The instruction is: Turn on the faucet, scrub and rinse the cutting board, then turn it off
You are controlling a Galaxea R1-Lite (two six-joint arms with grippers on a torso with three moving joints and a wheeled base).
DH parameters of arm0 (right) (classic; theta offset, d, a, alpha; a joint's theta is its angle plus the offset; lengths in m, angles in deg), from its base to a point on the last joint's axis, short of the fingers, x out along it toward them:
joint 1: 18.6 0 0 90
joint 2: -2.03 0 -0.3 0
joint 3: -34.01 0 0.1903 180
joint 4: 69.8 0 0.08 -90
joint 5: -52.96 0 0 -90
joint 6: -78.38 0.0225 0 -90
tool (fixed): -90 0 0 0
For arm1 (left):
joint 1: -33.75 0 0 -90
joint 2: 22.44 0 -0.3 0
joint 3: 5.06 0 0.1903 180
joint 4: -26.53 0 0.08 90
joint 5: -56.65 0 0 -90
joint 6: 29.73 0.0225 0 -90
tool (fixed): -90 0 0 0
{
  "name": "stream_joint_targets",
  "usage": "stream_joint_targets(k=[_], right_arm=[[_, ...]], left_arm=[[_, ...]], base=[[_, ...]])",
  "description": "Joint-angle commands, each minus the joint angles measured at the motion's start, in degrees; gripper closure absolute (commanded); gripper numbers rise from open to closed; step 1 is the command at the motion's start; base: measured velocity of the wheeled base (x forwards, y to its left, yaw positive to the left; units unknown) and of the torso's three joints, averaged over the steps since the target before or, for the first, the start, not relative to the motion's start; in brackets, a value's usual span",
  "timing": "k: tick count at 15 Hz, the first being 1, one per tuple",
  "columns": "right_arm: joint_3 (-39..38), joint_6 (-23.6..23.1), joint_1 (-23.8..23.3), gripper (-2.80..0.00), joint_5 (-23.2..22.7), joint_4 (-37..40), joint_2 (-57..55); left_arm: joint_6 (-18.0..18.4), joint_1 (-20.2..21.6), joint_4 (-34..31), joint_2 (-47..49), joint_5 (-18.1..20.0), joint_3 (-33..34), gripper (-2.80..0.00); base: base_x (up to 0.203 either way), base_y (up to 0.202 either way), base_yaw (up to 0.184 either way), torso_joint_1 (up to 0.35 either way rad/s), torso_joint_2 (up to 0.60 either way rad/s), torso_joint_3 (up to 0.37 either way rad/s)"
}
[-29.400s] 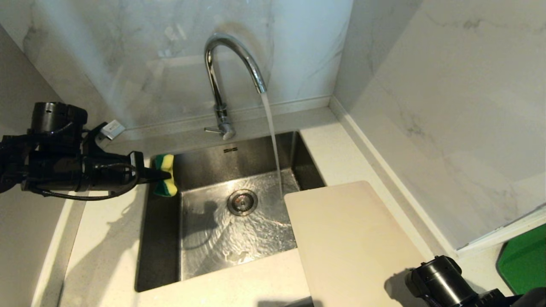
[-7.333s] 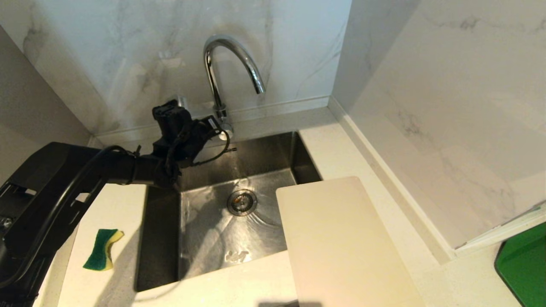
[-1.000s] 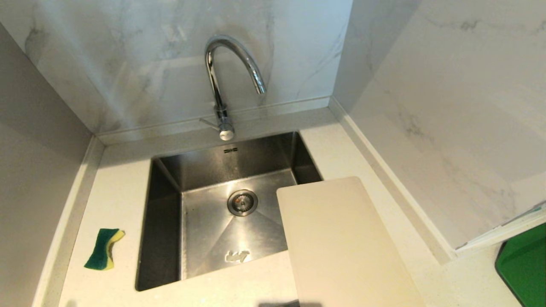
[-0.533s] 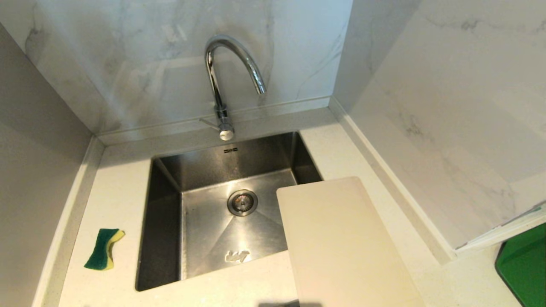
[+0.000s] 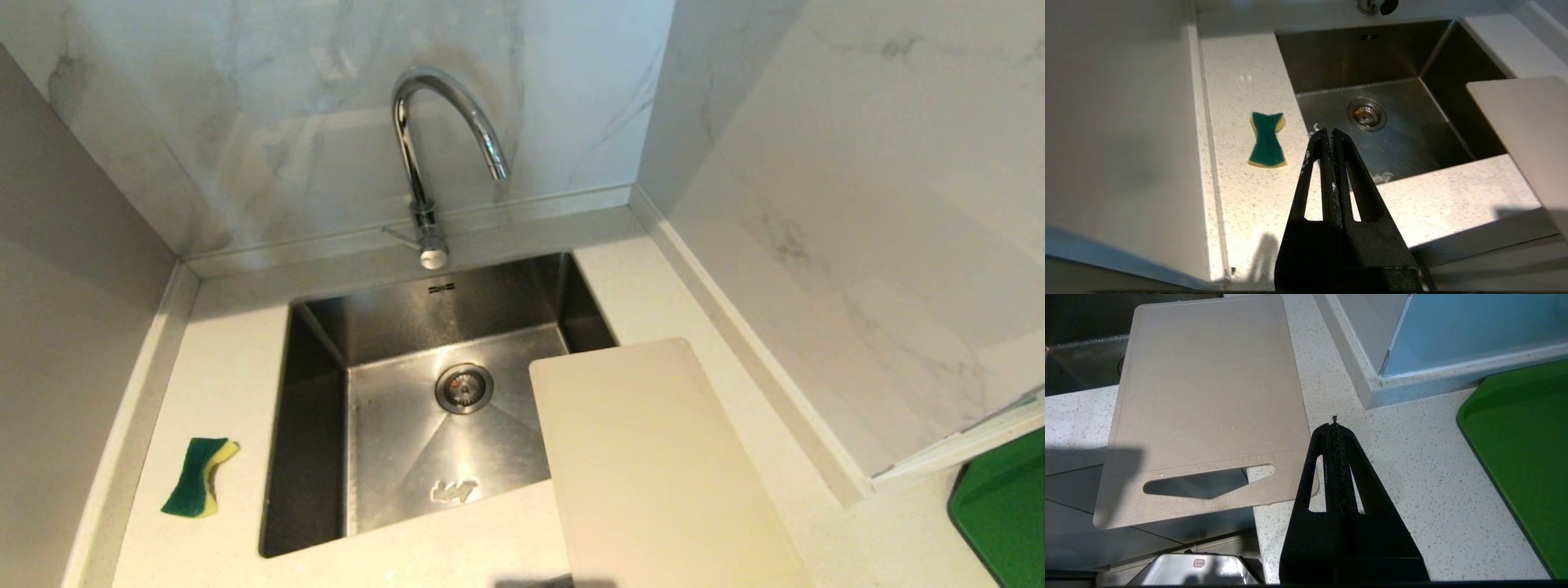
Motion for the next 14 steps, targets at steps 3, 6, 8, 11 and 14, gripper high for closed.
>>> stream_joint_targets(k=[3, 6, 8, 11, 14], right_arm=[[0.0, -0.1, 0.0, 0.0, 0.0, 0.0, -0.1], [0.0, -0.1, 0.0, 0.0, 0.0, 0.0, -0.1], [0.0, -0.1, 0.0, 0.0, 0.0, 0.0, -0.1], [0.0, -0.1, 0.0, 0.0, 0.0, 0.0, -0.1], [0.0, -0.1, 0.0, 0.0, 0.0, 0.0, -0.1]], left_arm=[[2.6, 0.0, 0.5, -5.0, -1.7, 1.4, 0.0], [4.6, -0.1, 7.2, -5.0, -2.0, 7.2, 0.0], [8.6, -0.2, 18.6, -5.0, -2.0, 14.3, 0.0], [8.4, -0.2, 19.4, -5.0, -2.0, 16.3, 0.0], [8.8, -0.2, 14.7, -5.0, -2.2, 16.3, 0.0]], base=[[0.0, 0.0, 0.0, 0.0, 0.0, 0.0], [0.0, 0.0, 0.0, 0.0, 0.0, 0.0], [0.0, 0.0, 0.0, 0.0, 0.0, 0.0], [0.0, 0.0, 0.0, 0.0, 0.0, 0.0], [0.0, 0.0, 0.0, 0.0, 0.0, 0.0]])
